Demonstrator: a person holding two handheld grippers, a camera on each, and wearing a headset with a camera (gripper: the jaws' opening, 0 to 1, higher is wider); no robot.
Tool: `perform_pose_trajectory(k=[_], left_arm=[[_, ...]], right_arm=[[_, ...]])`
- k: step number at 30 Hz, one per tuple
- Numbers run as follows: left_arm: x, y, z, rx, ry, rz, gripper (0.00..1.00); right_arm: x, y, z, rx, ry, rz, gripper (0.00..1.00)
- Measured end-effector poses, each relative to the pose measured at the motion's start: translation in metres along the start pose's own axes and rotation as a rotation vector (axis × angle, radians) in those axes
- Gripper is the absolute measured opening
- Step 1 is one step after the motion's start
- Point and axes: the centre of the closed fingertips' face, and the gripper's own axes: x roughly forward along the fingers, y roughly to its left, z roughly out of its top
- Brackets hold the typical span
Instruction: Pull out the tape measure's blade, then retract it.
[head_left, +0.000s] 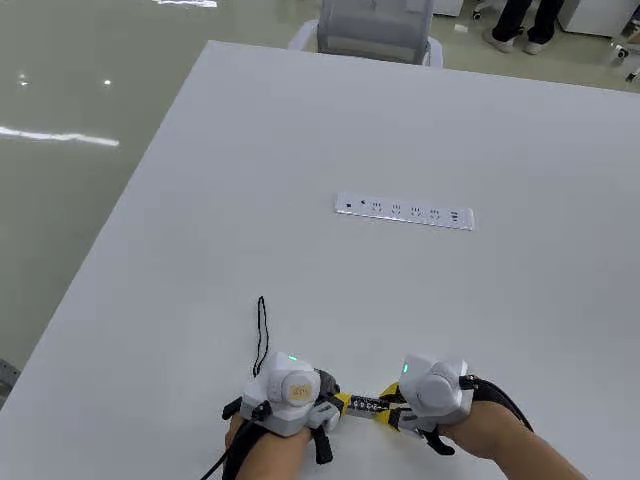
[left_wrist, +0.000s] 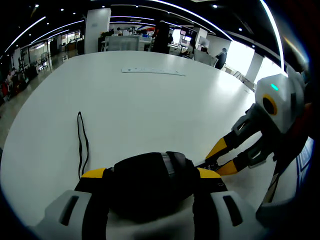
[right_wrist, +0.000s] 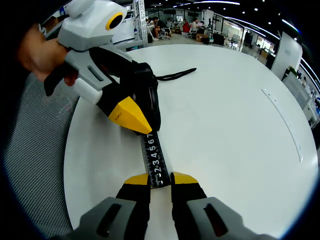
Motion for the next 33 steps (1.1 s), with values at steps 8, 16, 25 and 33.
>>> perform_pose_trajectory(k=[8, 16, 25, 33], left_arm=[[-0.001, 0.0, 0.0, -0.002, 0.002, -0.002, 0.66], [-0.001, 0.0, 0.0, -0.004, 0.004, -0.003, 0.66], [-0.001, 0.0, 0.0, -0.002, 0.01, -0.005, 0.66], [-0.001, 0.0, 0.0, -0.005, 0.008, -0.006, 0.66]], right_arm=[[0.003, 0.001, 0.005, -0.017, 0.005, 0.004, 0.14], [0.005, 0.003, 0.008, -0.023, 0.009, 0.009, 0.14], [0.007, 0.004, 0.01, -0.024, 0.009, 0.015, 0.14], [0.01, 0.004, 0.013, -0.038, 0.006, 0.019, 0.14]])
